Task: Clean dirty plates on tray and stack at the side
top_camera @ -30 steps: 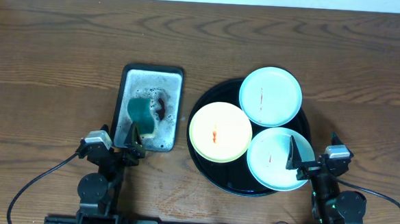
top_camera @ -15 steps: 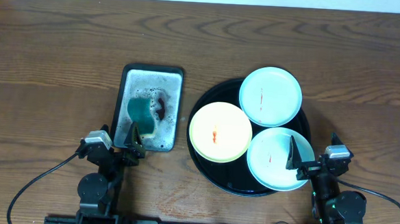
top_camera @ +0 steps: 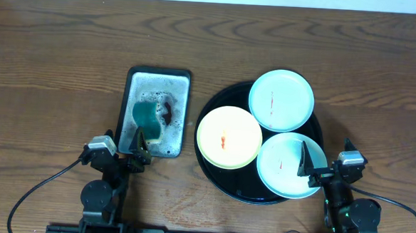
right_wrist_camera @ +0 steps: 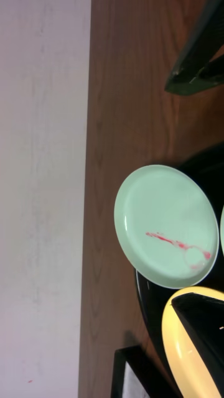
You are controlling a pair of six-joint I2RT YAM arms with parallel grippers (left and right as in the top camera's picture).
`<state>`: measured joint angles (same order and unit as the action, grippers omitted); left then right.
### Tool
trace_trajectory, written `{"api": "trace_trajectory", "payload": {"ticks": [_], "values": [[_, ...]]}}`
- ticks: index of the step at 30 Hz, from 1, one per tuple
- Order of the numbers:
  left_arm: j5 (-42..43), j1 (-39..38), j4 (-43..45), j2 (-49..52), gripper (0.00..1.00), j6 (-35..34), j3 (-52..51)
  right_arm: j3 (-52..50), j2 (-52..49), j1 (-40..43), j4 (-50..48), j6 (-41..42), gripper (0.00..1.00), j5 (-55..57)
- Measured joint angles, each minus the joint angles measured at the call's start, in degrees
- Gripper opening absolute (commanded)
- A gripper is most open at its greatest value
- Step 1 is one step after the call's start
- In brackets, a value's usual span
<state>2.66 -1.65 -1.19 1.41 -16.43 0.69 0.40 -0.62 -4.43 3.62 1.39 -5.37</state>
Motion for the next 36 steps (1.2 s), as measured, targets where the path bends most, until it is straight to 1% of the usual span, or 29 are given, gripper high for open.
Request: {"api": "trace_trajectory", "payload": {"ticks": [24, 31, 34, 36], "values": [[0.2, 0.0, 0.0, 0.0, 0.84, 0.0, 0.0, 0.0, 0.0, 0.0, -0.3, 0.0, 0.99, 0.0], [3.7, 0.0, 0.5, 1.6, 0.84, -1.7, 0.0, 0.0, 0.0, 0.0, -0.5, 0.2, 0.99, -1.2], [6.5, 0.0, 0.1, 1.8, 0.84, -2.0, 0.4, 0.0, 0.0, 0.0, -3.2, 1.7, 0.99, -5.3], [8.0, 0.0, -2.3, 1.9, 0.84, -2.0, 1.8, 0.1, 0.0, 0.0, -4.3, 3.1, 0.99, -8.5]]}}
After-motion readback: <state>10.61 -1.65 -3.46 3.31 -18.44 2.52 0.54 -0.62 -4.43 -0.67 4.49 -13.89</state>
